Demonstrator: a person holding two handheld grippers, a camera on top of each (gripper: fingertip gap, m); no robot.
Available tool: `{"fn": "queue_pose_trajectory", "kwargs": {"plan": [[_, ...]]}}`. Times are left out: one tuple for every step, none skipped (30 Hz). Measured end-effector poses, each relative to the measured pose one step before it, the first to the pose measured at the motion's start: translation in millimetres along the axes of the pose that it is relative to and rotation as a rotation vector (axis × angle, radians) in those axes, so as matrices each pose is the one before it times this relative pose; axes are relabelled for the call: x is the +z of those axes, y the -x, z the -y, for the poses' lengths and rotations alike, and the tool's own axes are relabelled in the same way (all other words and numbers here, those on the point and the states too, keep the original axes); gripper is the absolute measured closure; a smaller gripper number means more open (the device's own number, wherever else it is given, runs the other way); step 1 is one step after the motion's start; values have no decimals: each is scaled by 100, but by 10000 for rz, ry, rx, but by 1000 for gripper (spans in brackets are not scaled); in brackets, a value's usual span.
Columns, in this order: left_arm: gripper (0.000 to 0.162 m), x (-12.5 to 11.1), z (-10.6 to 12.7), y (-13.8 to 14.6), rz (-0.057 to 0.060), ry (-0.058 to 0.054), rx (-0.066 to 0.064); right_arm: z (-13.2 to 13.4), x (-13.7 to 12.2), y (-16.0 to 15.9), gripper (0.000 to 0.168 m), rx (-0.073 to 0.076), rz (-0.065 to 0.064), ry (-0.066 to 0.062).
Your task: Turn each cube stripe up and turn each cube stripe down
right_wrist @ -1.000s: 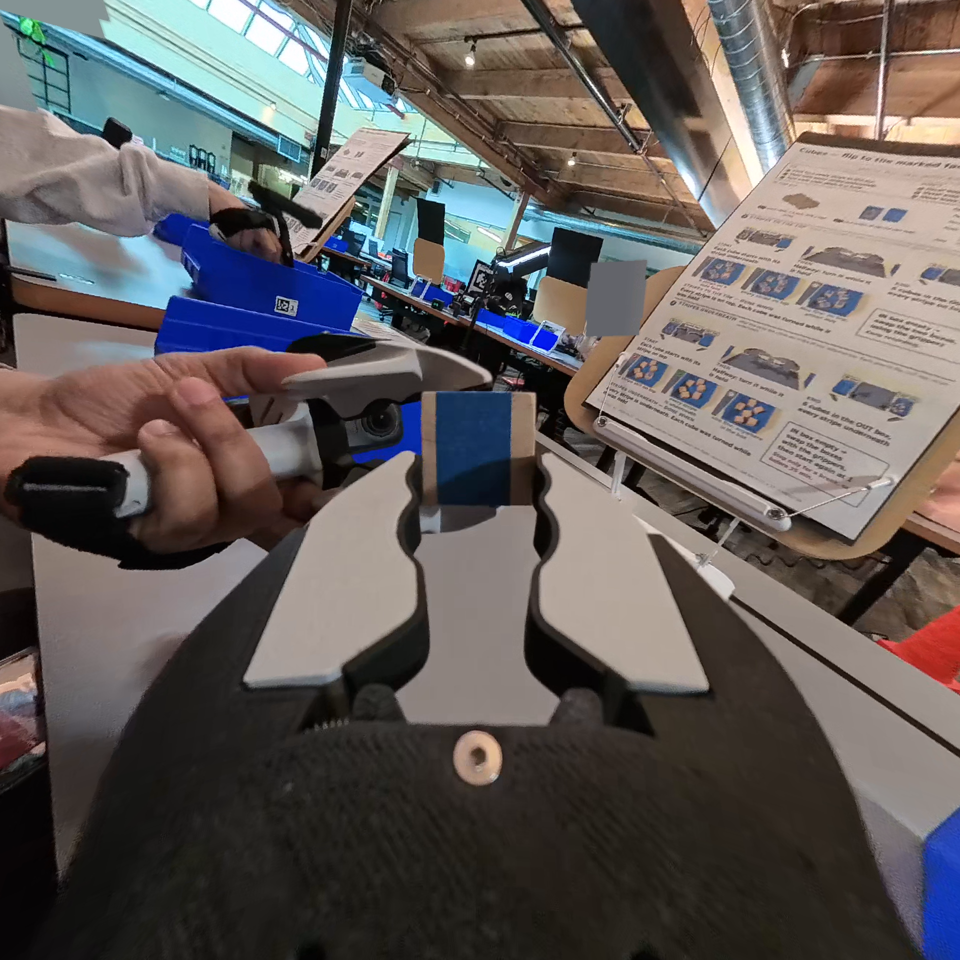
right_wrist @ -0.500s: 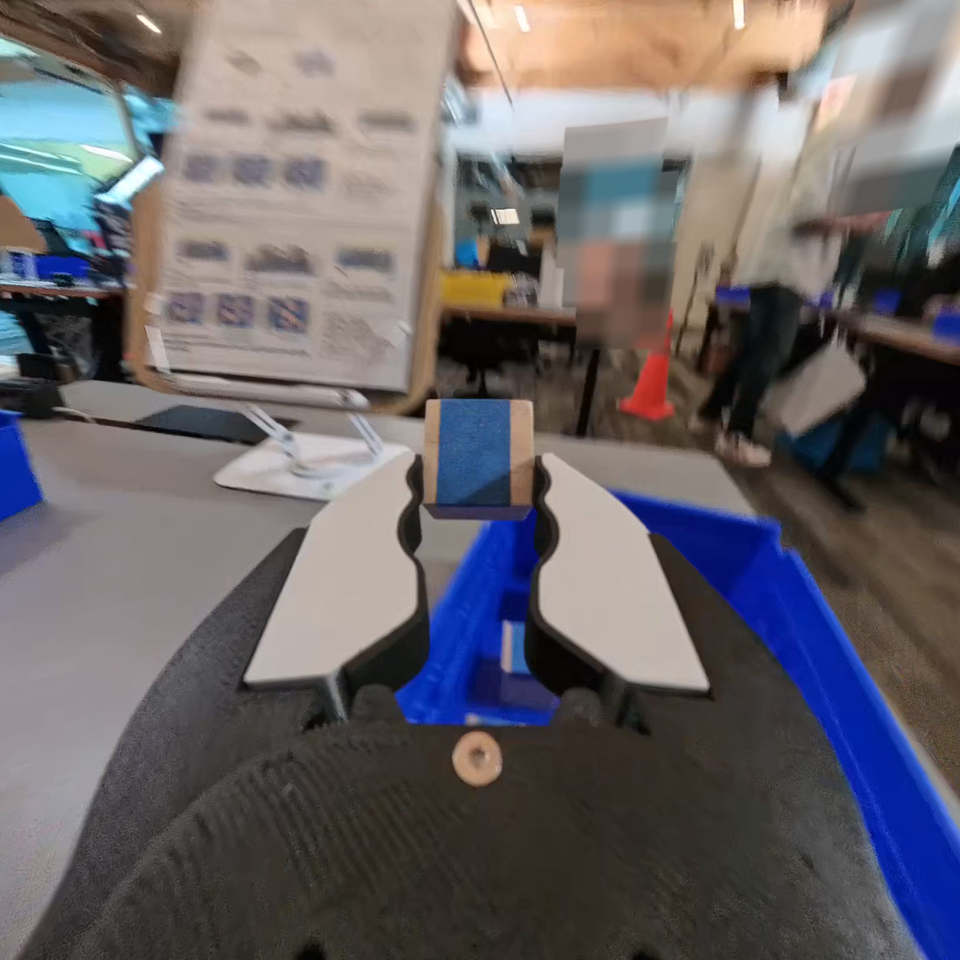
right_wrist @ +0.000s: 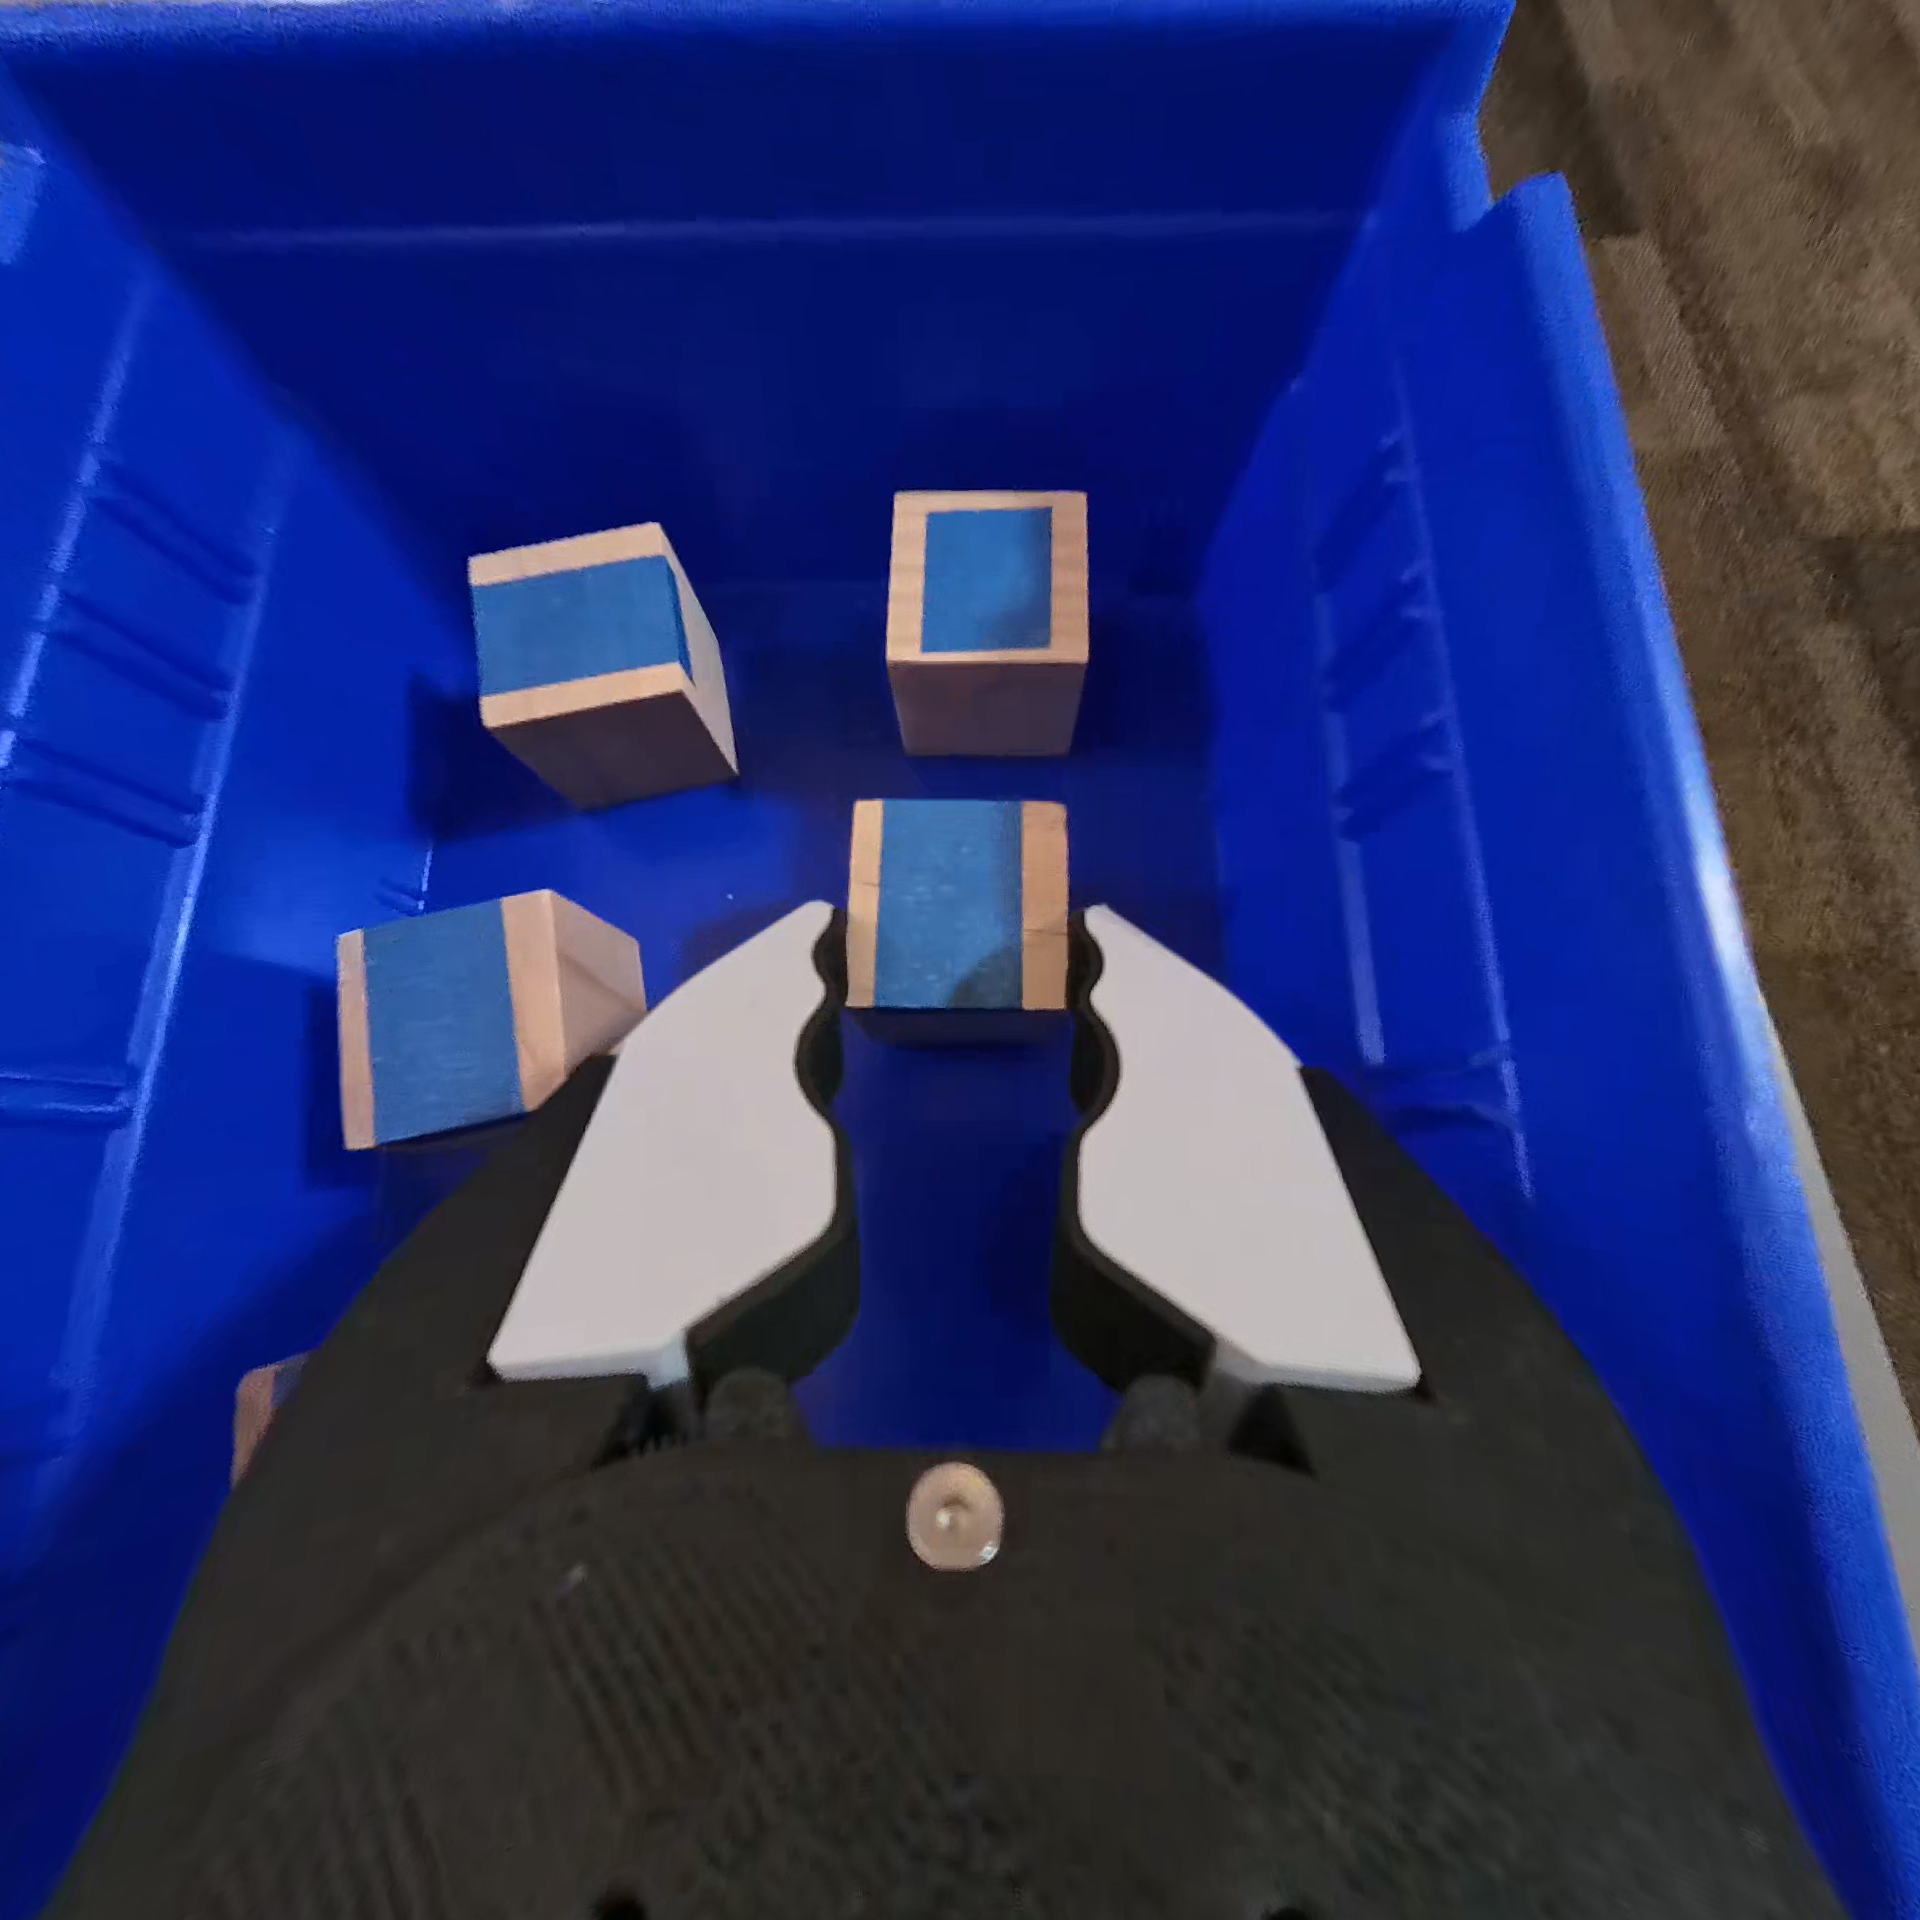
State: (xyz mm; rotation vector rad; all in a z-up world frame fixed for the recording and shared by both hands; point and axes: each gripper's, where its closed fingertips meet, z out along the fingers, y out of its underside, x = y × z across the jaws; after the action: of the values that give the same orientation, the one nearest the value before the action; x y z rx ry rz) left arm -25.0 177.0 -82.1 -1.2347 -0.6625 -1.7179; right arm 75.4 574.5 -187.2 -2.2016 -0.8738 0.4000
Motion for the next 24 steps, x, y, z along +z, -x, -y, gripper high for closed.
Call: {"fn": "queue_pose_trajectory", "kwargs": {"plan": [[94,32,-205,376,152,154,-7,-201,106,-36,126,-3,-57,63],[94,27,-163,264,104,109,40,-11,-21,-27,126,9,-51,-40],[95,21,-81,204,85,48,32,-17,-32,16,126,8,-8,-1],[95,17,-30,138,55,37,25,-64,-49,46,126,24,39,52],[95,19,-16,99,42,46,32,47,-115,117,124,46,97,-4],[95,15,-65,92,65,93,67,409,-263,344,108,63,242,-204],[95,18,-234,77,98,215,195,729,-537,489,96,33,327,-375],[96,85,-550,84,187,431,432,970,-852,424,93,14,214,-428],[96,173,-797,184,357,581,634,1263,-1096,355,93,-38,92,-531],[96,212,-787,285,524,589,762,1517,-1245,409,94,-104,38,-603],[97,206,-639,226,536,493,856,1658,-1315,571,96,-110,49,-613],[98,132,-329,162,528,314,883,1703,-1339,947,98,-89,176,-608],[98,35,-94,226,584,197,880,1673,-1303,1503,100,-67,378,-592],[99,-107,141,315,625,106,880,1510,-1145,2029,100,-41,533,-549],[99,-290,449,464,700,-42,874,1204,-926,2488,101,-80,682,-484],[99,-488,752,648,773,-171,828,882,-653,2975,103,-116,895,-454],[98,-677,1009,824,809,-217,729,482,-382,3375,107,-94,1091,-427],[97,-868,1239,991,827,-247,697,19,-98,3575,108,-121,1196,-346],[97,-1052,1510,1169,809,-321,656,-402,138,3456,108,-139,1107,-221],[95,-1189,1746,1318,751,-387,616,-675,345,3140,110,-41,930,-127],[92,-1317,1852,1673,797,-380,572,-839,470,2919,111,84,837,-73],[90,-1375,1828,2229,960,-340,459,-935,554,2641,113,216,745,-58],[88,-1311,1674,2746,1062,-246,285,-1021,597,2337,114,320,670,-59],[88,-1174,1354,3192,1136,-79,79,-1099,618,1978,114,431,576,-70]]}}
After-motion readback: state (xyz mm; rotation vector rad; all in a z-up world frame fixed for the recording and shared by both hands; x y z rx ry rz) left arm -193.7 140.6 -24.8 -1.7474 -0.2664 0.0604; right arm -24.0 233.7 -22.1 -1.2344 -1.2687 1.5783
